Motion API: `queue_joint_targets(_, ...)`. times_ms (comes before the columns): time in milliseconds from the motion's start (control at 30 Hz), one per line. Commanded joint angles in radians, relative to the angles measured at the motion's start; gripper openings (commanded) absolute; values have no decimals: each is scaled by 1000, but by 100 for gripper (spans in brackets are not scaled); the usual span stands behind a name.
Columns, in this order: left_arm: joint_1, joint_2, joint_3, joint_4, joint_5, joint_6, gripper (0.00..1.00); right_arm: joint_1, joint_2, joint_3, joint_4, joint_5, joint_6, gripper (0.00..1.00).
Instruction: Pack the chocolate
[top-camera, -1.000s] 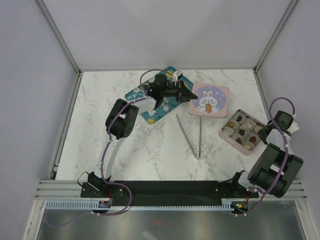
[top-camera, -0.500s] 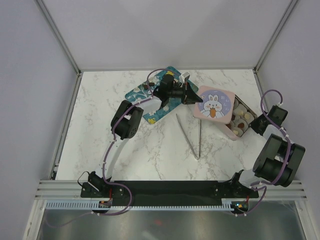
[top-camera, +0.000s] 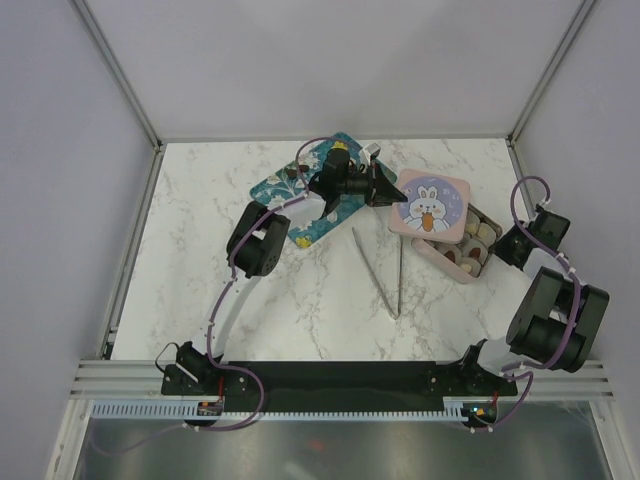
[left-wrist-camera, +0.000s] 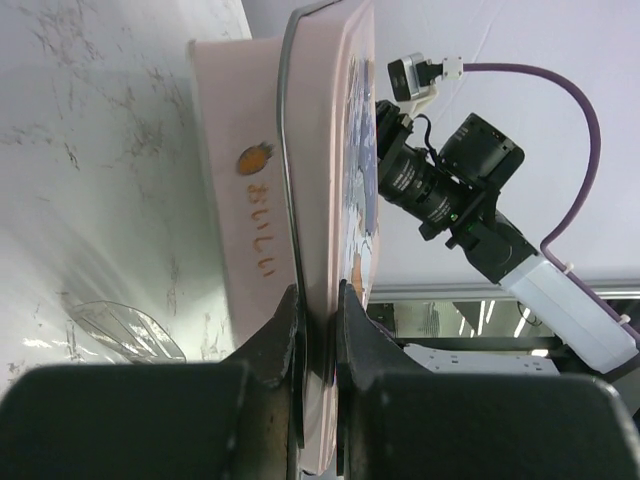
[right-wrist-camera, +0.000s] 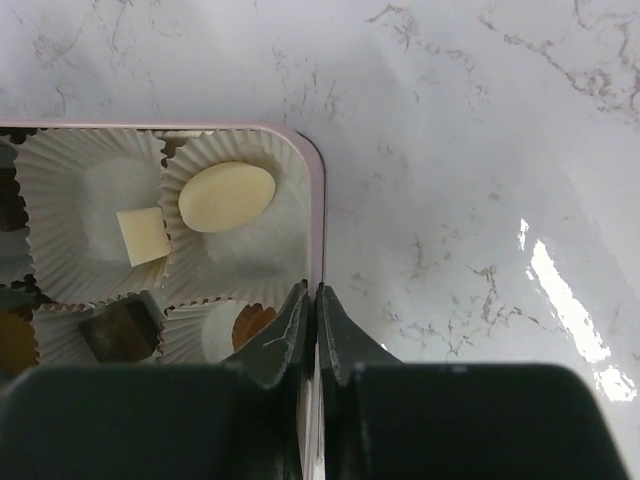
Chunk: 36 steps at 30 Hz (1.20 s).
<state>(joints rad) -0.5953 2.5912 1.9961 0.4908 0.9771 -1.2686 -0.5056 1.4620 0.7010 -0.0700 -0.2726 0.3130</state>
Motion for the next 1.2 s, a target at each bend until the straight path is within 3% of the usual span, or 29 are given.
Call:
queue_joint_targets(0, 6, 1, 47, 71, -18, -41, 2, 28, -35, 23, -83, 33, -60, 11)
queue_joint_targets(267, 26, 43, 101, 104, -45, -95, 2, 68, -74, 25, -128, 81, -94, 20)
queue_joint_targets(367, 28, 43, 119, 51, -22, -49, 2, 70, -87, 34, -132, 84, -72, 32)
queue_joint_targets(467, 28, 50, 145, -6, 3, 11, 2, 70, -86, 69, -140, 50, -42, 49)
queue_joint_targets(500, 26, 50, 145, -6, 9, 17, 2, 70, -83, 86, -140, 41, -20, 60)
queue_joint_targets(533, 26, 50, 142, -6, 15, 18, 2, 70, -83, 94, -140, 33, -6, 62)
queue_joint_targets(667, 20, 34, 119, 8, 38, 3, 2, 70, -72, 144, -134, -14, 43, 64)
queue_joint_targets(867, 20, 10, 6, 167, -1, -165, 2, 68, 24, 316, -94, -103, 95, 65)
queue_joint_targets(967, 19, 9, -25, 252, -20, -250, 2, 68, 116, 397, -48, -261, 145, 66)
queue_joint_targets(1033, 20, 3, -26, 244, -25, -258, 2, 76, 184, 410, 80, -469, 236, 66)
queue_joint_targets(1167, 19, -6, -29, 215, -29, -256, 2, 131, 268, 453, 118, -576, 229, 69)
